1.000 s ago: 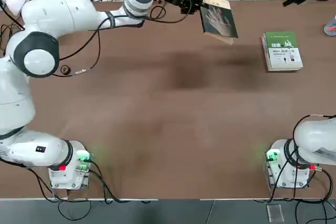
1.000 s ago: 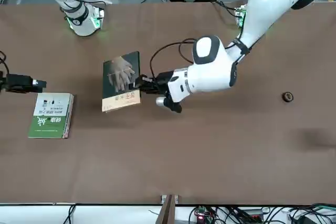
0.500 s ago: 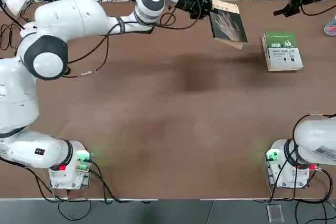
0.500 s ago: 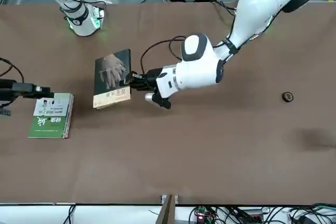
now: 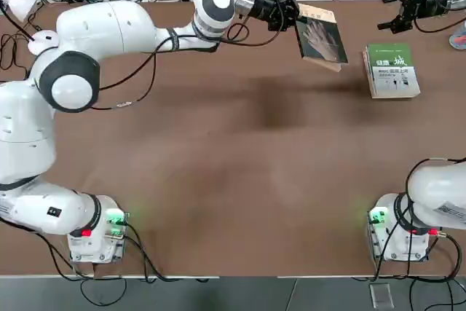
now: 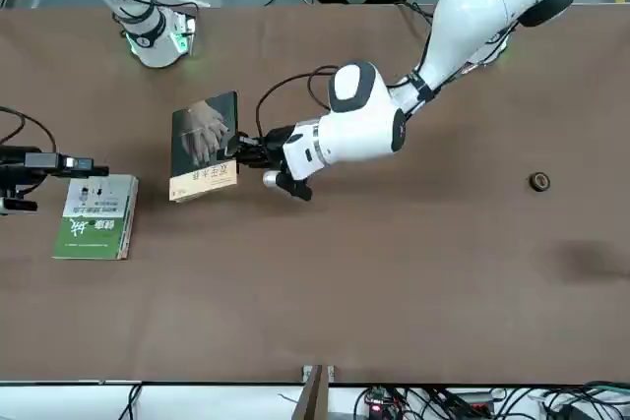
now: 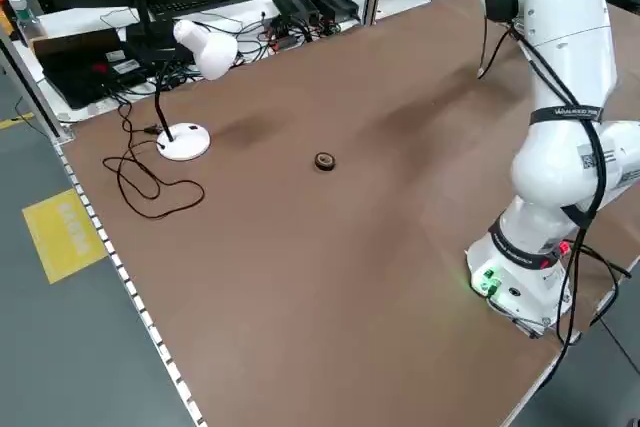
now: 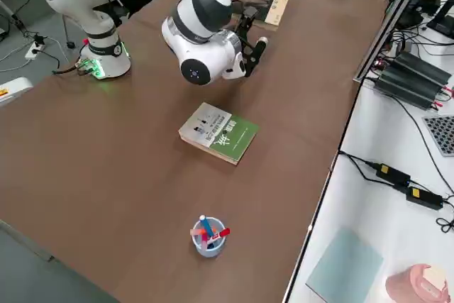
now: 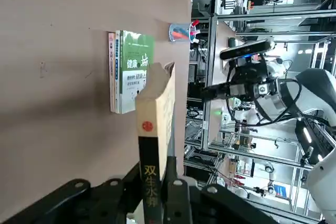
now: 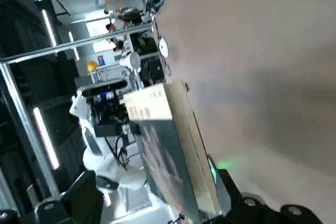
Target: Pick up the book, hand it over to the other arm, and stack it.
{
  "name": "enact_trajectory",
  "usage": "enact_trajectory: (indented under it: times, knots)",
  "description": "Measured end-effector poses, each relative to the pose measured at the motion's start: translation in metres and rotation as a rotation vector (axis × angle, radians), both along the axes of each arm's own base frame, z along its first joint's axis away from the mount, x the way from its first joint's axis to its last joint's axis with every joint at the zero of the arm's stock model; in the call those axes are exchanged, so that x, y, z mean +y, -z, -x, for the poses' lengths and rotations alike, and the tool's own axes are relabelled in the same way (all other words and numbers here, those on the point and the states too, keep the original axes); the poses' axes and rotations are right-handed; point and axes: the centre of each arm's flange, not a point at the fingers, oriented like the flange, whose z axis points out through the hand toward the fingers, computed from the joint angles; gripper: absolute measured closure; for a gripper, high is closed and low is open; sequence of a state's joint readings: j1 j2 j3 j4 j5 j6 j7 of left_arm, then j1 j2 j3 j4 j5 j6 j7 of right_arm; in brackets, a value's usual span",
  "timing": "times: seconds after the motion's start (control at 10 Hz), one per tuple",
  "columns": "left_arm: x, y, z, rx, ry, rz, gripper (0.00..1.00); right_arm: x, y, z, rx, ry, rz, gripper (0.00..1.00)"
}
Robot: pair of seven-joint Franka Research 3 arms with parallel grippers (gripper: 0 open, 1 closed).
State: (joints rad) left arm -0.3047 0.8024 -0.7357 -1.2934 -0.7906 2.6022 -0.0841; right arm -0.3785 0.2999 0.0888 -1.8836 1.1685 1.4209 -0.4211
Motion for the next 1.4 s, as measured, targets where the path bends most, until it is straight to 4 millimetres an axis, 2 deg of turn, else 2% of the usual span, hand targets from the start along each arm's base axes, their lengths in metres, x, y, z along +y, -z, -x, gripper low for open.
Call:
enact_trajectory:
  times: [0.5,0.7,1.0,1.4]
  knots:
    - [0.003,-0.009,-0.007,-0.011,-0.016,0.015,0.96,0.004,0.016,0.008,0.024,-0.055,0.023,0.00]
    - [0.004,-0.009,-0.009,-0.011,-0.018,0.017,0.96,0.009,0.032,0.007,0.002,-0.076,0.008,0.00]
    - [0.004,-0.007,-0.010,-0.008,-0.019,0.017,0.96,0.021,0.058,0.008,-0.001,-0.121,-0.040,0.00]
    - [0.004,-0.007,-0.010,-0.008,-0.020,0.017,0.96,0.032,0.073,0.009,0.000,-0.113,-0.165,0.00]
